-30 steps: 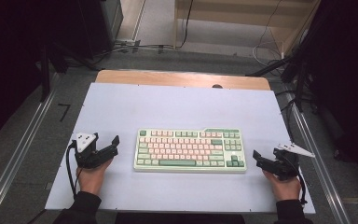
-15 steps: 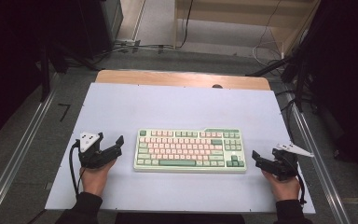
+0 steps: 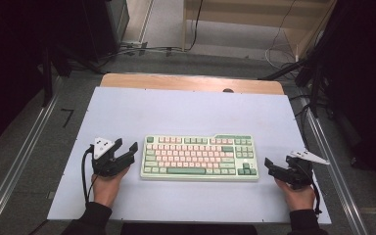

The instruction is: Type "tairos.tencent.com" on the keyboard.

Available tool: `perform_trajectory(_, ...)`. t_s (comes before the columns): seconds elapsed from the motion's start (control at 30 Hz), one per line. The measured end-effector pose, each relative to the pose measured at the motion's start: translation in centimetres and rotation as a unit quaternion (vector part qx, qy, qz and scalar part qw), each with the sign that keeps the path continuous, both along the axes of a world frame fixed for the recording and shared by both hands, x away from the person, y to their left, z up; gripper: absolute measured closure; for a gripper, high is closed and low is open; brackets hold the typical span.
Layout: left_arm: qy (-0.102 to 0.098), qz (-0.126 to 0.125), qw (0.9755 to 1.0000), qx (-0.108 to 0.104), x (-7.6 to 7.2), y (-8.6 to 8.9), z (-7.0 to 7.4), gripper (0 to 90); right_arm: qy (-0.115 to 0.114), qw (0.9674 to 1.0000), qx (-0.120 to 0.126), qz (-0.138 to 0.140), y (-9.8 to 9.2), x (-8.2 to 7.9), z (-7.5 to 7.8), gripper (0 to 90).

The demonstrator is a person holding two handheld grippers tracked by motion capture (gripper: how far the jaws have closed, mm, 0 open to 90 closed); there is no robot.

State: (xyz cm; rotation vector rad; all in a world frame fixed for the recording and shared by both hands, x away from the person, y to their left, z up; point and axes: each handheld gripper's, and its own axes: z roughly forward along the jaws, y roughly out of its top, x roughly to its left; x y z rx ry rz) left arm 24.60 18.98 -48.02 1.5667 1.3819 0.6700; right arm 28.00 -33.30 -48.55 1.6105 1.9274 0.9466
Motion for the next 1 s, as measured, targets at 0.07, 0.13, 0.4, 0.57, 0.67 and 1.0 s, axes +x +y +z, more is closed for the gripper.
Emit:
perform_trajectory(0.07, -0.002, -0.015, 0.9999, 0.0, 0.0, -0.6, 0.2, 51.4, 0.002, 1.0, -0.001, 0.0, 0.1, 0.0, 0.0, 14.6)
perform_trajectory(0.13, -0.002, -0.032, 0.9995, 0.001, 0.0, -1.3, 0.4, 58.4, 0.003, 1.0, -0.003, 0.002, 0.1, 0.0, 0.0, 14.6)
perform_trajectory(0.4, 0.021, -0.108, 0.9938, 0.016, 0.9, -5.3, 0.8, 90.0, 0.006, 1.0, -0.004, 0.0, 0.3, 0.1, -0.1, 14.6)
perform_trajectory(0.57, 0.045, -0.138, 0.9892, 0.017, 2.2, -7.6, 0.5, 90.0, 0.006, 1.0, -0.004, 0.003, 0.4, 0.1, -0.1, 14.6)
perform_trajectory(0.67, 0.059, -0.153, 0.9863, 0.019, 2.8, -8.7, 0.3, 90.0, 0.006, 1.0, -0.003, 0.004, 0.4, 0.1, -0.1, 14.6)
perform_trajectory(1.0, 0.082, -0.173, 0.9814, 0.014, 4.2, -10.9, 0.1, 90.0, 0.006, 1.0, -0.004, 0.004, 0.4, 0.1, -0.1, 14.6)
